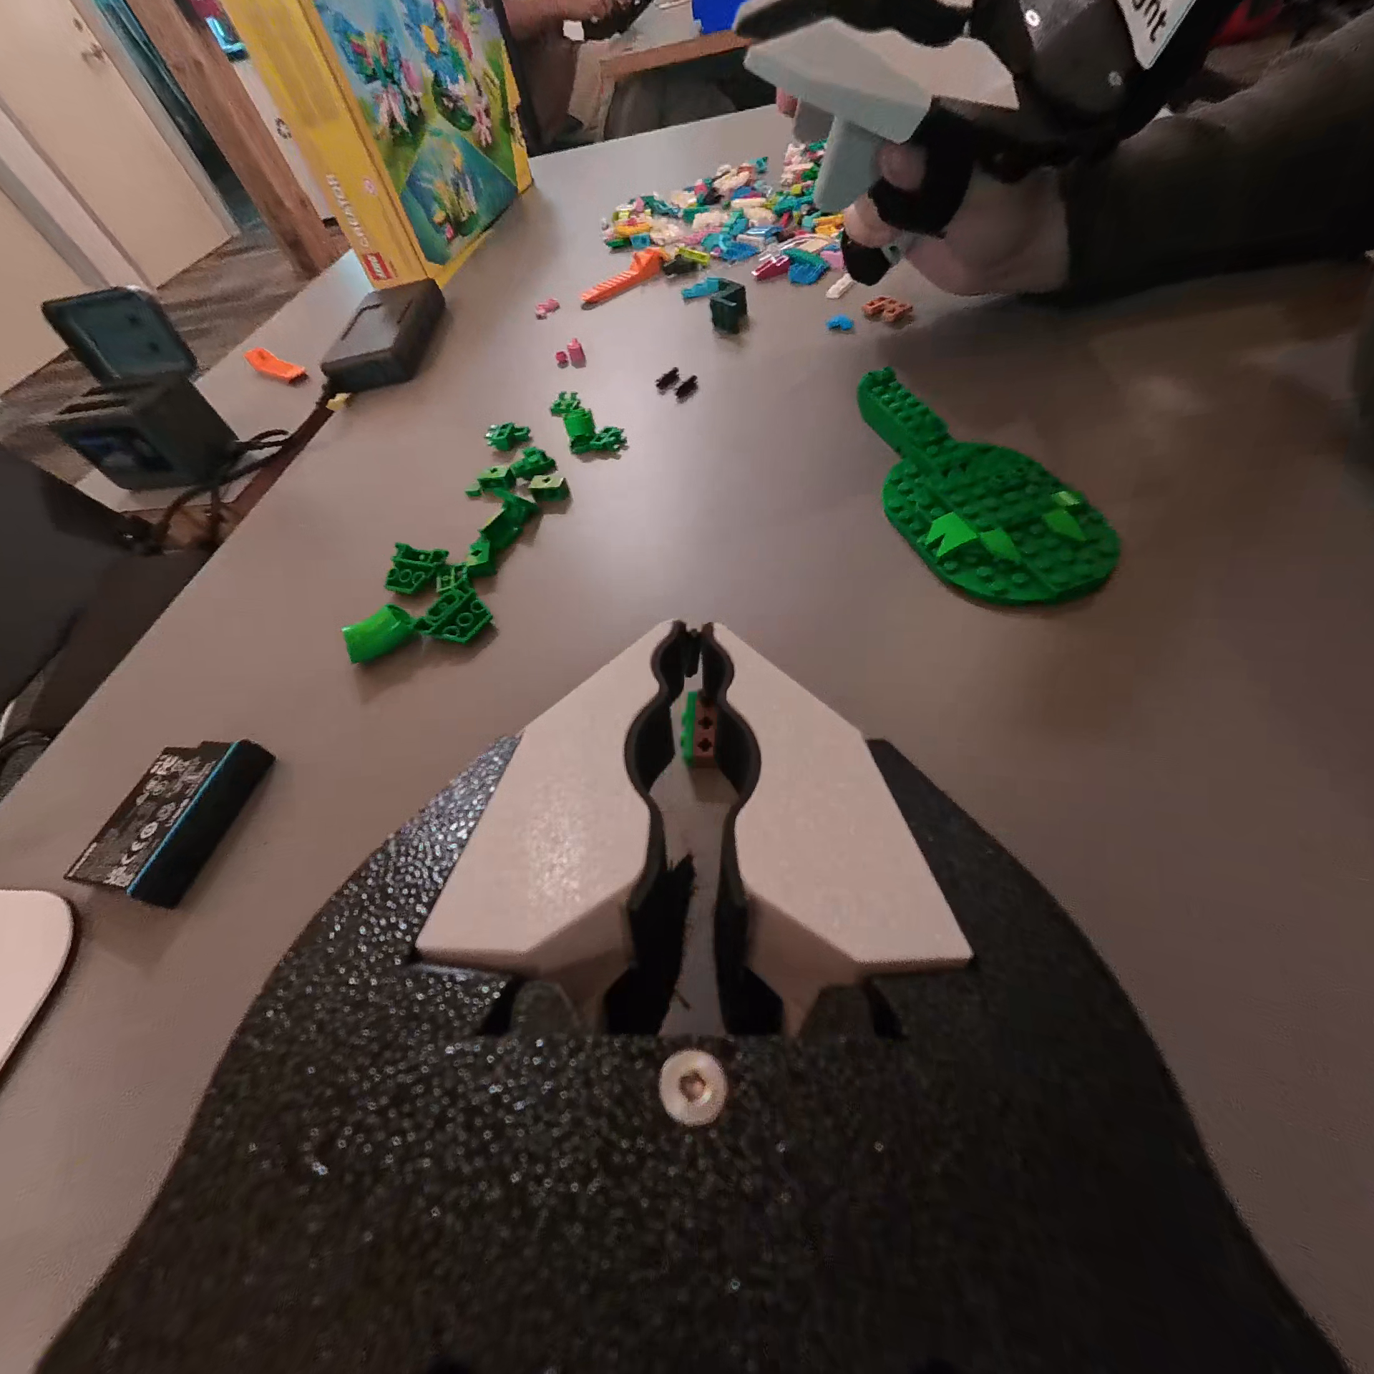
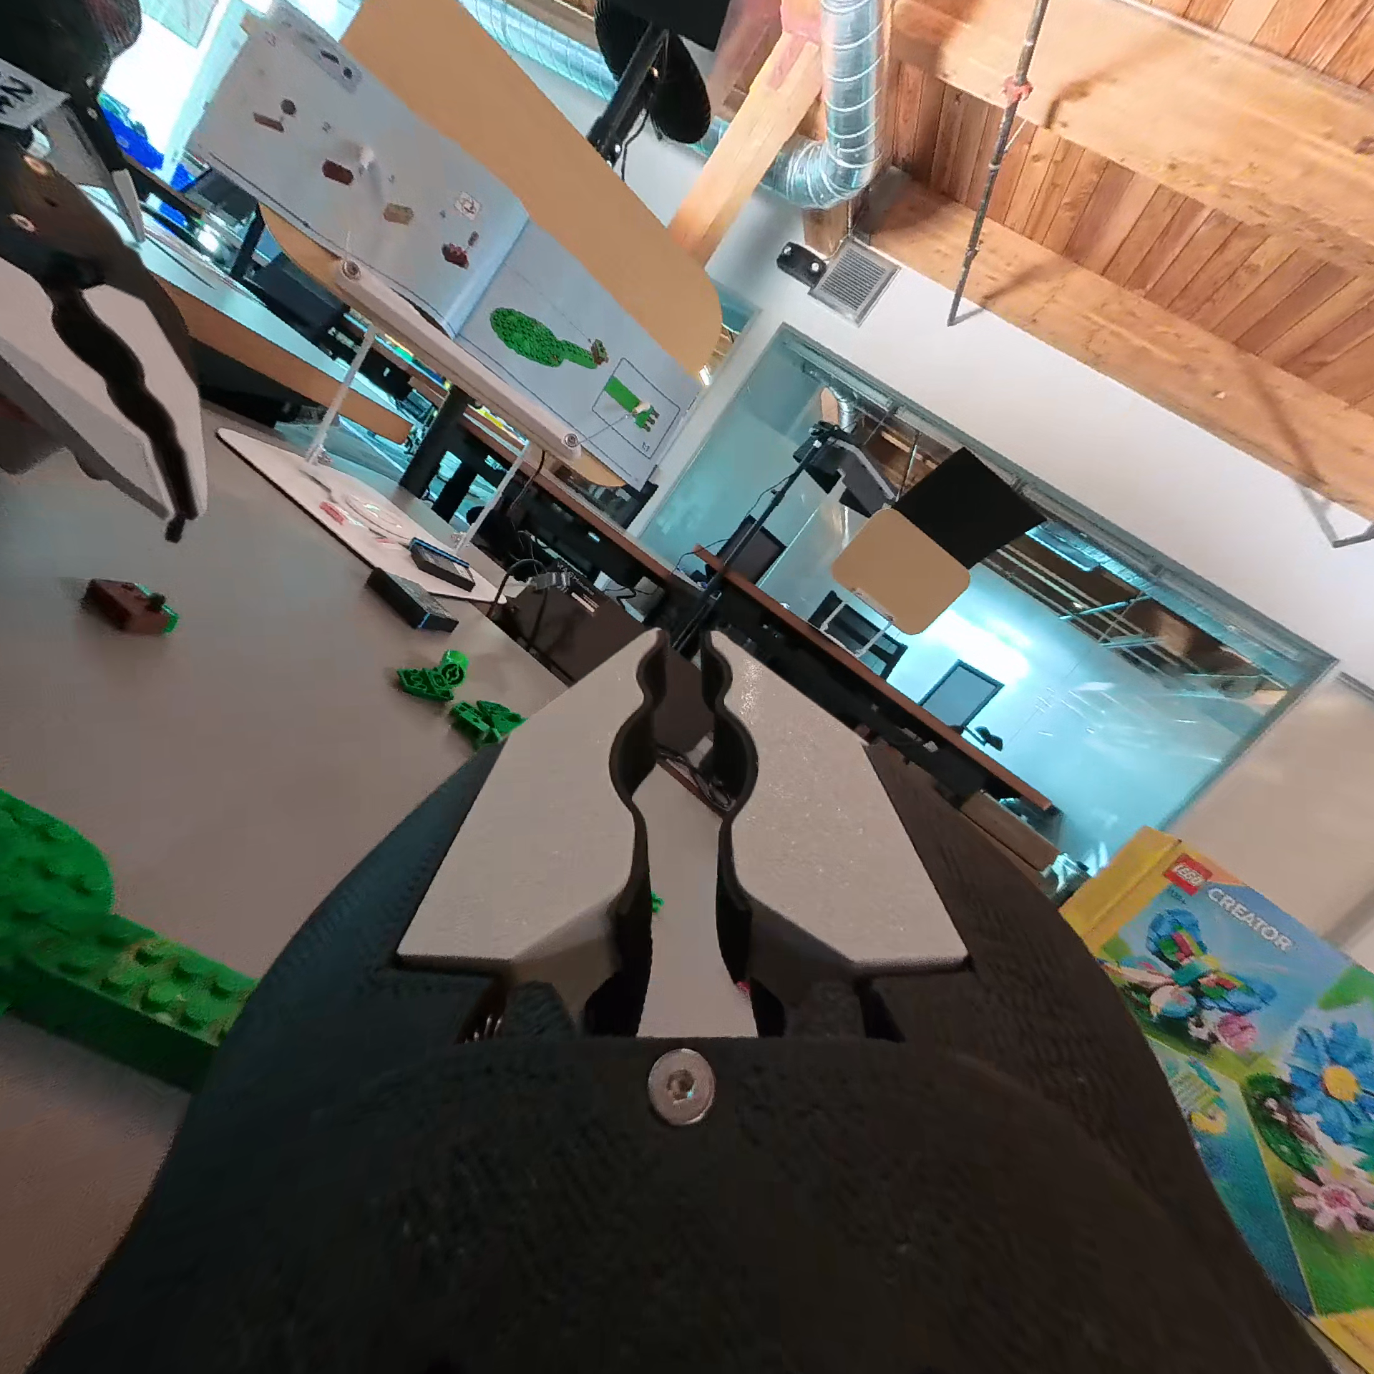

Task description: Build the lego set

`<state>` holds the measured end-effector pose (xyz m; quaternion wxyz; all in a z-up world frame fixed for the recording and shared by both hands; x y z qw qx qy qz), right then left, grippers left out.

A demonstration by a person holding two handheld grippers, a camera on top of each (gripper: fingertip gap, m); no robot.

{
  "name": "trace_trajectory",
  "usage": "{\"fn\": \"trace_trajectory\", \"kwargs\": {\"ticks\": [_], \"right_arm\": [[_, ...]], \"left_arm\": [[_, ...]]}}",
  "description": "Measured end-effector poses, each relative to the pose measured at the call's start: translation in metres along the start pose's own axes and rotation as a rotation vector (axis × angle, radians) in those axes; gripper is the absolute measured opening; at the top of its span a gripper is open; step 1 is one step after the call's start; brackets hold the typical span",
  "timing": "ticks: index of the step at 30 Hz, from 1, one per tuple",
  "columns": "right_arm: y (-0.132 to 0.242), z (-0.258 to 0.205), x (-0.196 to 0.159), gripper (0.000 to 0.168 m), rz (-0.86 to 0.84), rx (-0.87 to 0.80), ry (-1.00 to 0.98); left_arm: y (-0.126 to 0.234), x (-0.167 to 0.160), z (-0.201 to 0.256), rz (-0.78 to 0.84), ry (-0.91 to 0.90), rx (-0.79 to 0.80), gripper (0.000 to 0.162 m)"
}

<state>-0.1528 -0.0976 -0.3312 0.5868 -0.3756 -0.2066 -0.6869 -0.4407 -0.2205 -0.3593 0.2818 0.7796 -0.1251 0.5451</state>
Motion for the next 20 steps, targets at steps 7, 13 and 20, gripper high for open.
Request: {"fn": "trace_trajectory", "kwargs": {"ticks": [7, 13, 20], "right_arm": [[0.001, 0.004, -0.005, 0.005, -0.010, -0.018, -0.065], [0.000, 0.006, -0.012, 0.005, -0.036, -0.015, -0.119], [-0.002, 0.005, -0.014, 0.005, -0.047, -0.005, -0.128]], "left_arm": [[0.002, -0.004, -0.009, -0.063, 0.136, -0.028, 0.002], [-0.009, -0.009, -0.009, -0.191, 0.228, -0.043, 0.002], [-0.011, -0.010, -0.008, -0.222, 0.251, -0.072, 0.002]]}}
Point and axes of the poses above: each gripper's, where its closed fingertips meet, y back along the fingers, x out of its top, z = x × y across the jaws, the point moved 9 cm from there along y, back along the fingers, and after that the axes turned 12 degrees about x, right-handed, at the moved point
